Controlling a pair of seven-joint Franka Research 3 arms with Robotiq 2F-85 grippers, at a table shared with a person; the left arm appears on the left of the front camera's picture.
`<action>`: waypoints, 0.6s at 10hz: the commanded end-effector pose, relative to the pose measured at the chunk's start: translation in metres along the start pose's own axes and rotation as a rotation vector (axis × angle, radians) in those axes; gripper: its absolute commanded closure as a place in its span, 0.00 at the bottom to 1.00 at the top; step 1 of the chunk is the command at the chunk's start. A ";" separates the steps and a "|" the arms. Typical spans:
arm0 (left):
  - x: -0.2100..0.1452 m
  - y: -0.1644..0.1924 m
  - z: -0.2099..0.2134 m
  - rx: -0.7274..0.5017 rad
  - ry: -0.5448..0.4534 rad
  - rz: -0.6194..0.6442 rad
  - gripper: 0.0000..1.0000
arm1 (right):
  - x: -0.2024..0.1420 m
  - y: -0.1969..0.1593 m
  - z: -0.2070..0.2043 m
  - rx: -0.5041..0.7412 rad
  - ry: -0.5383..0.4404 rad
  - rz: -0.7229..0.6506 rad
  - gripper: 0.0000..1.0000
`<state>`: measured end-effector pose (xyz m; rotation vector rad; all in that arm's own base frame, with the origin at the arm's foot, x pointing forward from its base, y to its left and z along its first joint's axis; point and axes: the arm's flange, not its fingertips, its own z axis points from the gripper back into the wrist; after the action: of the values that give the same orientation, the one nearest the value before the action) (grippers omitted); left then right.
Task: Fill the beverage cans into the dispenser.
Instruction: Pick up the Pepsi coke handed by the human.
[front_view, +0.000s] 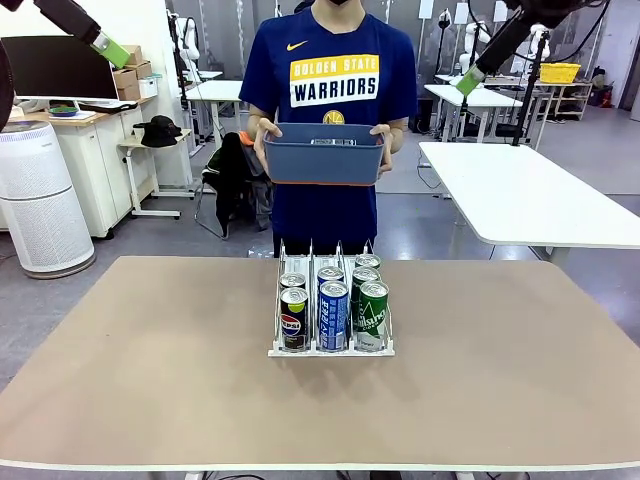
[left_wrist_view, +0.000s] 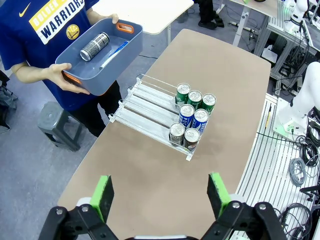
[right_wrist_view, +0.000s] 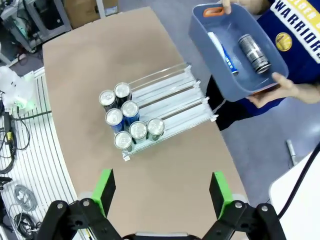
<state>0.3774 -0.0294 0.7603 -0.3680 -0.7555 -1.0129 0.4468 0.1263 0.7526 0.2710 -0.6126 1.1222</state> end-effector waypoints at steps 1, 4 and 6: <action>-0.001 -0.001 0.000 0.002 0.012 0.007 0.00 | -0.007 -0.010 0.006 -0.006 -0.056 -0.021 0.00; -0.001 -0.001 0.000 0.002 0.012 0.007 0.00 | -0.001 -0.004 0.006 -0.012 -0.014 -0.008 0.00; -0.001 -0.001 0.000 0.002 0.012 0.007 0.00 | -0.001 -0.004 0.006 -0.012 -0.014 -0.008 0.00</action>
<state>0.3774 -0.0294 0.7603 -0.3680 -0.7555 -1.0129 0.4491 0.1221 0.7569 0.2759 -0.6304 1.1081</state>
